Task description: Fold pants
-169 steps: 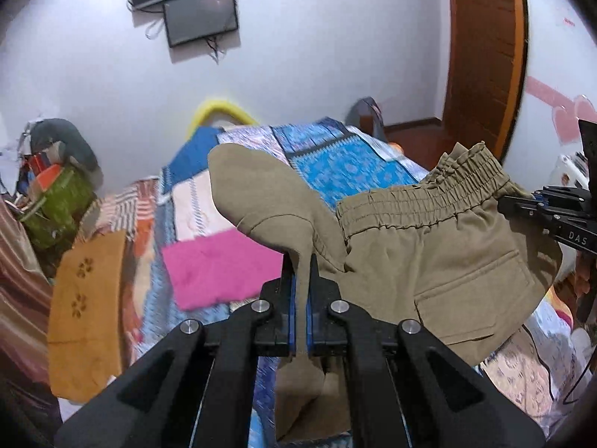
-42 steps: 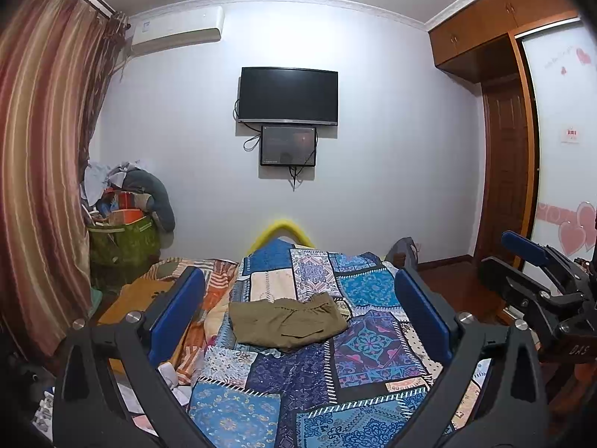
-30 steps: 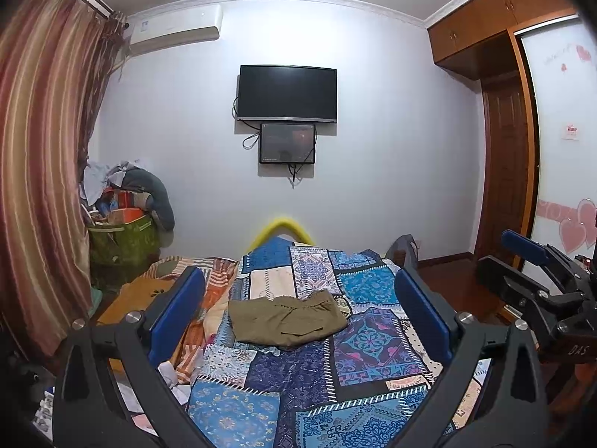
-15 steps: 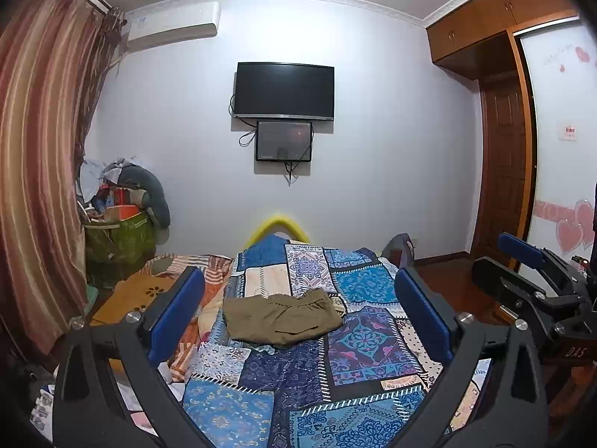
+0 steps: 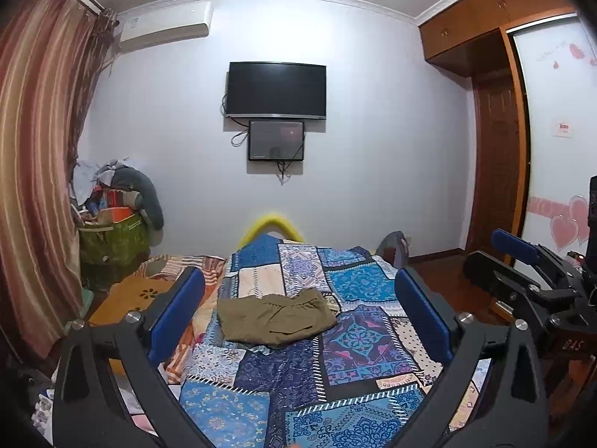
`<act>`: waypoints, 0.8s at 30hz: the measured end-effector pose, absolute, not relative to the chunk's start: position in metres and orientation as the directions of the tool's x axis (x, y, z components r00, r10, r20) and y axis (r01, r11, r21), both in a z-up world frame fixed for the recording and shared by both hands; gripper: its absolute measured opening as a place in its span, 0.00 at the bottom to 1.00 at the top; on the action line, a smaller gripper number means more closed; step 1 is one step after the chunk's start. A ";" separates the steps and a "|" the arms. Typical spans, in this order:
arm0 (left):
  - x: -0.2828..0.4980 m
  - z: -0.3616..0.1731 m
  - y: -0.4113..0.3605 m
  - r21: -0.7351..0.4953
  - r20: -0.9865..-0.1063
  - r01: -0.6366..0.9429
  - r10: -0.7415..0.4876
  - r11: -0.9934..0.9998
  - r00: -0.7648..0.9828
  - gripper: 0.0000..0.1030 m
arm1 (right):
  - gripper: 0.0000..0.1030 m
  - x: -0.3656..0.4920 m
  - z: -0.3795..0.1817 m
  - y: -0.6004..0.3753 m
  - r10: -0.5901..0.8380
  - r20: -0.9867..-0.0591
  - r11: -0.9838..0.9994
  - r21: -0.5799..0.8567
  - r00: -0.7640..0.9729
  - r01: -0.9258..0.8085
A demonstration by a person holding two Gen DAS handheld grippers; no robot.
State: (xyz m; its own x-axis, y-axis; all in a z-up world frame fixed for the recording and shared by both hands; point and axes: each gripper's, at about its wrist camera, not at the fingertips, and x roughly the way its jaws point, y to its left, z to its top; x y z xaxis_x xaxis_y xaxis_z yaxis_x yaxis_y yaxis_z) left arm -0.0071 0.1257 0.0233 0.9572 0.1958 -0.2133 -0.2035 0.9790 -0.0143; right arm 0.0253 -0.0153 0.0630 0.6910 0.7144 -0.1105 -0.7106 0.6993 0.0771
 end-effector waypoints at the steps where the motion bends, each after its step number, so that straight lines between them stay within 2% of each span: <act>1: -0.006 0.023 0.125 -0.011 -0.220 -0.196 0.189 0.980 0.957 1.00 | 1.00 0.025 0.063 -0.016 0.713 -0.109 0.701 0.076 0.693 -0.709; 24: -0.003 0.020 0.121 -0.007 -0.232 -0.184 0.178 0.983 0.956 1.00 | 1.00 0.028 0.061 -0.018 0.710 -0.119 0.704 0.080 0.694 -0.706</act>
State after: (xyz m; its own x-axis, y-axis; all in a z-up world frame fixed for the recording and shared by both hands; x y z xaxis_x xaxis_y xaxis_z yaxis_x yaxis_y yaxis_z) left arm -0.0026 0.1212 0.0203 0.9564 0.1776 -0.2318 -0.1843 0.9828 -0.0074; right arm 0.0276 -0.0183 0.0610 0.6940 0.7100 -0.1192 -0.7061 0.7036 0.0796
